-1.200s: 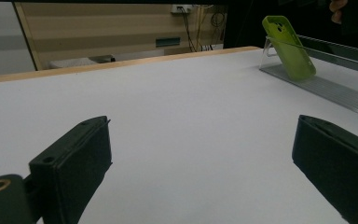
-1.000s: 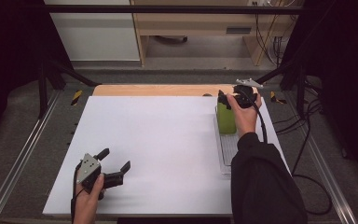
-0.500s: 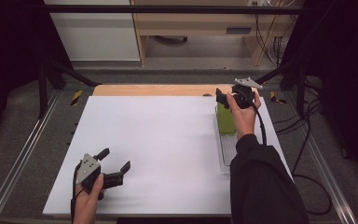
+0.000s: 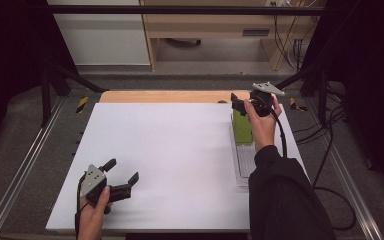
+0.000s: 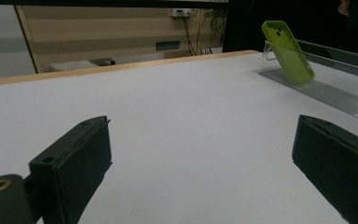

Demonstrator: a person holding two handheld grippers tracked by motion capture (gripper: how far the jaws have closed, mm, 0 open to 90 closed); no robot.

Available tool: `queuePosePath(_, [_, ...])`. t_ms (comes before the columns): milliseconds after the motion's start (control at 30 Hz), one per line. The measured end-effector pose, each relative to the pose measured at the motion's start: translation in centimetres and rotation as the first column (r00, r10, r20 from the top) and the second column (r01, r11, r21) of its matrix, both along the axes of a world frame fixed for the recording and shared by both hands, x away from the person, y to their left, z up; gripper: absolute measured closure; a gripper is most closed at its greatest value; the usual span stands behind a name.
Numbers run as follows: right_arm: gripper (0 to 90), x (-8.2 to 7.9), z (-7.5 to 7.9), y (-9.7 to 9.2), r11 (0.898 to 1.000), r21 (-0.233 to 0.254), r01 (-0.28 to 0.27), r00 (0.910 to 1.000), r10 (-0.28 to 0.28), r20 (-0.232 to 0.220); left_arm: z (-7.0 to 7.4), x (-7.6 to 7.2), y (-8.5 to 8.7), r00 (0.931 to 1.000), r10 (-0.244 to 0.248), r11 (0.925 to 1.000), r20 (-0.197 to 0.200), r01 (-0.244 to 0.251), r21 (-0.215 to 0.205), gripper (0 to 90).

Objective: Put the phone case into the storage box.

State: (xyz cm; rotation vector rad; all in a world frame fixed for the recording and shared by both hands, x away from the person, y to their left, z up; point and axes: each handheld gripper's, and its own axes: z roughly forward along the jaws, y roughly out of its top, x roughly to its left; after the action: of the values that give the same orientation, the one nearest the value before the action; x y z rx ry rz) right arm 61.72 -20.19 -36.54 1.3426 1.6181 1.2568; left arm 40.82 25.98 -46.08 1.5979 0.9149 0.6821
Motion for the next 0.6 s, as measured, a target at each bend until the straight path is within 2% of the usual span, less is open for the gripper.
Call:
queuePosePath(167, [7.3, -0.3, 0.3, 0.0, 1.0, 0.0, 0.002, 1.0, -0.002, 0.009, 0.0, 0.0, 0.2, 0.9999, -0.004, 1.0, 0.01, 0.004, -0.007, 3.9])
queuePosePath(400, [5.7, -1.1, 1.0, 0.0, 0.999, 0.016, -0.04, 0.9985, 0.039, 0.039, 0.1, -0.2, -0.1, 0.9996, -0.017, 0.9998, 0.022, 0.017, 0.012, 3.4])
queuePosePath(600, [3.4, -2.0, 1.6, 0.2, 0.996, 0.005, -0.09, 0.9943, 0.089, 0.059, 0.2, -0.2, 0.6, 0.9997, 0.0, 1.0, 0.024, 0.0, -0.001, 3.3])
